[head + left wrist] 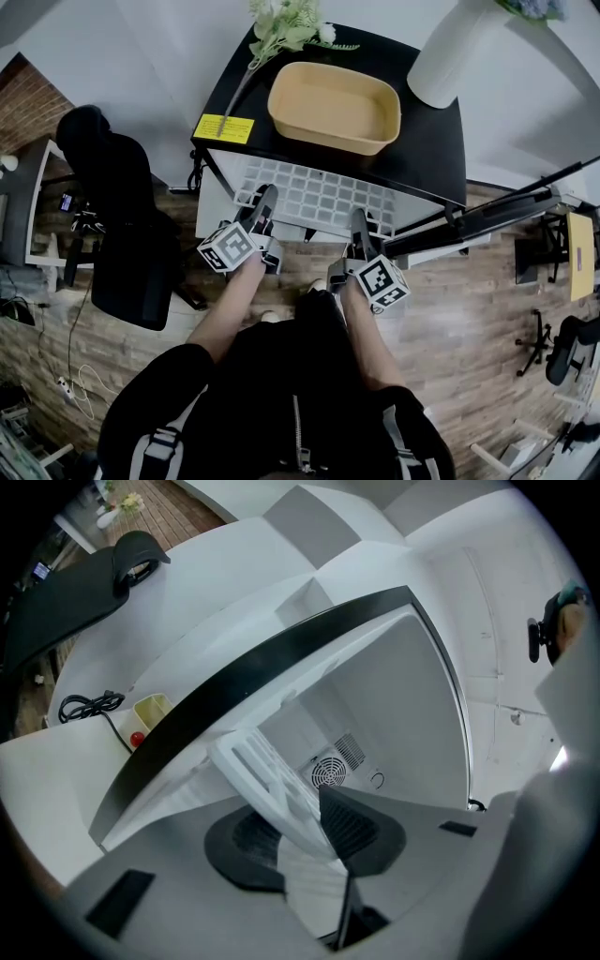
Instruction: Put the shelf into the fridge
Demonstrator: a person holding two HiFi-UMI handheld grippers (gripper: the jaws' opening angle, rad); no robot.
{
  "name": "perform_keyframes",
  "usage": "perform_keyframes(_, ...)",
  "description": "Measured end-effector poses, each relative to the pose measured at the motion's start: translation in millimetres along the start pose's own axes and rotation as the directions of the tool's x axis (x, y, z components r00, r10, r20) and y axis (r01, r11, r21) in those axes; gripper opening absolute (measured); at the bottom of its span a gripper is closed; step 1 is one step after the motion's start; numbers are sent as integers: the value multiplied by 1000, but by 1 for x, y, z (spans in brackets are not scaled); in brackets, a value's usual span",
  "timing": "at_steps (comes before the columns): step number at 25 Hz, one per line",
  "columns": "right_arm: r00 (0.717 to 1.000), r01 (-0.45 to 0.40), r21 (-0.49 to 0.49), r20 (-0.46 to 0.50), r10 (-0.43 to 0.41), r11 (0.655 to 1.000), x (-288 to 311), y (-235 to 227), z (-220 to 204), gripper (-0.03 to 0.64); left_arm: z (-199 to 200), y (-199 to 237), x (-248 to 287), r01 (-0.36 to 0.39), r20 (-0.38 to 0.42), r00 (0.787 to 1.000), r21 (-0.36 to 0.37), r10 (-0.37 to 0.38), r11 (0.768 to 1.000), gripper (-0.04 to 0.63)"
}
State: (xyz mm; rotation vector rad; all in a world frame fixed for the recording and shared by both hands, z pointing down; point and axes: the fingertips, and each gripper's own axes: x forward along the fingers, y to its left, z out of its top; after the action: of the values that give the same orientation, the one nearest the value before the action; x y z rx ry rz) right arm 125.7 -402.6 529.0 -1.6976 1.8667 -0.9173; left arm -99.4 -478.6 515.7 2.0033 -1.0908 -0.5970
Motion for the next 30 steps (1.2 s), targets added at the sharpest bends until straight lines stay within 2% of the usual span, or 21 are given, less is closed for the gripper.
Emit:
perform_keyframes(26,999,29,-9,44,-29,1000,44,-8,21,143,10,9,48,-11,39,999,-16,12,1000,117)
perform_keyframes(30,999,19,17,33,-20,1000,50,-15,15,143,12,12,52,-22,50,998,-16,23,1000,115)
